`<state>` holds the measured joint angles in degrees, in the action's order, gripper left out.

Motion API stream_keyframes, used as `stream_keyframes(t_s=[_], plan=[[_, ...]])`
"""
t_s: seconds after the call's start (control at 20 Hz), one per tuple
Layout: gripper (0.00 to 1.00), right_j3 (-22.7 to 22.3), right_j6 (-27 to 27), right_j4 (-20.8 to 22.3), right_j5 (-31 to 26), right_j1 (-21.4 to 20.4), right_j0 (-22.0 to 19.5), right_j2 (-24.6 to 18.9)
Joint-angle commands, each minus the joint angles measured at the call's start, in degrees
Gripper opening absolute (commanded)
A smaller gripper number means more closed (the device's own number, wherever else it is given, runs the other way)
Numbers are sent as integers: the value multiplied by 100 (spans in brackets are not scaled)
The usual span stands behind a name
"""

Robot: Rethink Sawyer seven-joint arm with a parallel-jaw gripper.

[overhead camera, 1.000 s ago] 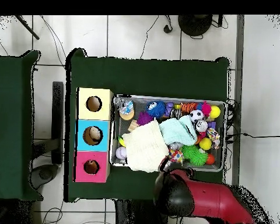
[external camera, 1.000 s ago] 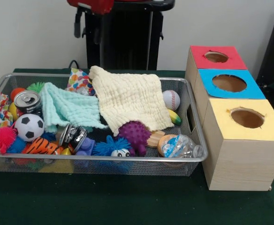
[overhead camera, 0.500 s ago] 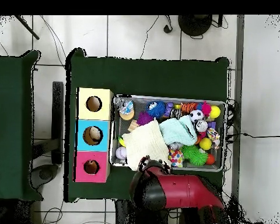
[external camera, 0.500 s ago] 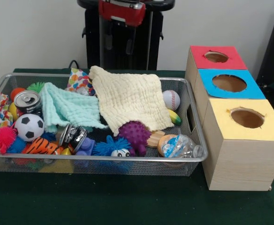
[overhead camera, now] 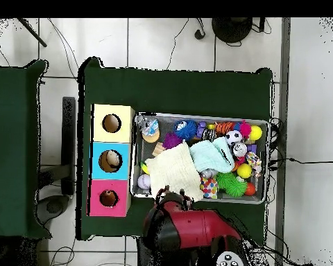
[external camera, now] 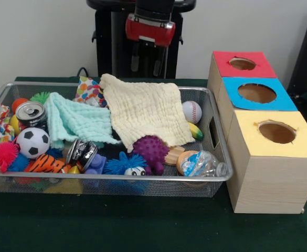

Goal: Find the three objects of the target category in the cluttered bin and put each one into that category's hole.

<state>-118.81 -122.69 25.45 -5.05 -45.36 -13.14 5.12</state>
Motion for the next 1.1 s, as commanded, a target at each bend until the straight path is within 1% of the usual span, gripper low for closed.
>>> stream_keyframes(t_s=[0.05, 0.35, 0.65, 0.9, 1.1], plan=[[100, 502, -1089, -253, 1052, 1032, 94, 503], [100, 544, -864, -343, 1617, 1350, 107, 748], [100, 671, -780, -504, 2096, 1687, 225, 1016], [100, 781, -762, -714, 2471, 2026, 369, 1179], [100, 780, -725, -886, 2741, 2234, 464, 1265]])
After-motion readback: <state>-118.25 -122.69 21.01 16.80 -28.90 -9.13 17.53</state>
